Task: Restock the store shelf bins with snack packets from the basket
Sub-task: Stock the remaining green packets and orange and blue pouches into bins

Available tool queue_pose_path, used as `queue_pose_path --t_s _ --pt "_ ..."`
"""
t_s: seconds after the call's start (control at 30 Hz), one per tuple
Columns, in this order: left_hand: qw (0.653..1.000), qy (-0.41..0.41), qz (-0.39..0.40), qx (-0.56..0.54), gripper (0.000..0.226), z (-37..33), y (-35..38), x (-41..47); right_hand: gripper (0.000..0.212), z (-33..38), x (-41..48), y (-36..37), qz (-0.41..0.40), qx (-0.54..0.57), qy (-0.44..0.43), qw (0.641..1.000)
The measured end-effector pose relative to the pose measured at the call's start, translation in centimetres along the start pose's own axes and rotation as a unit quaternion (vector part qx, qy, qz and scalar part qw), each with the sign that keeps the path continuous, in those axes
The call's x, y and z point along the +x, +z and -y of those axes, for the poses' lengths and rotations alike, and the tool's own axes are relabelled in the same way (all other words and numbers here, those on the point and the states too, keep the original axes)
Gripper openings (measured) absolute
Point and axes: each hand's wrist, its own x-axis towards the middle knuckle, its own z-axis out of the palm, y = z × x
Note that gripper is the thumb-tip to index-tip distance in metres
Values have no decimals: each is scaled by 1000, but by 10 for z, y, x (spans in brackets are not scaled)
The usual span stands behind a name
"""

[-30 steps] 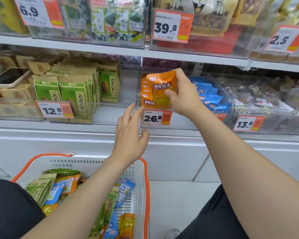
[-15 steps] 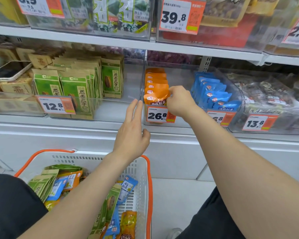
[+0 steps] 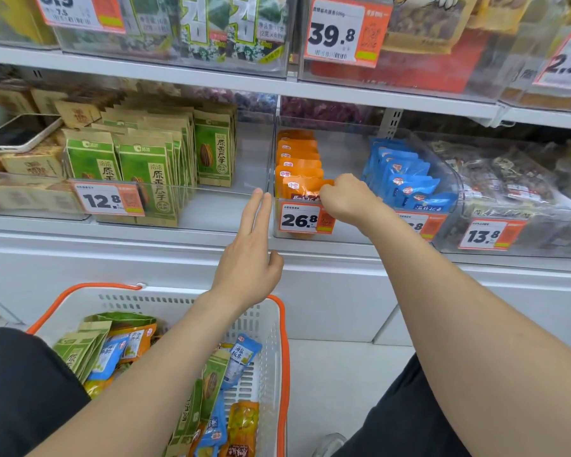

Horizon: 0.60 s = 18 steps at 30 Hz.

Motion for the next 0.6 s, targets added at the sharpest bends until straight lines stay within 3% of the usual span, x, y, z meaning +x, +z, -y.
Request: queue_pose_path --t_s 0.13,0.23,0.4,0.53,0.6 --pt "1000 -9 9 4 97 -2 1 1 34 -8 7 4 50 -9 -36 998" --pt "1000 -10 11 11 97 -3 2 2 36 -4 -1 5 43 -56 -48 996" --pt "1000 8 6 -8 92 2 1 -2 31 -5 -11 21 -108 -137 -40 984" --pt "999 23 -39 1 71 11 4 -11 37 3 -31 33 -275 -203 -61 938" --pt "998 27 -43 22 57 19 10 -19 33 9 -46 41 -270 -216 -116 931"
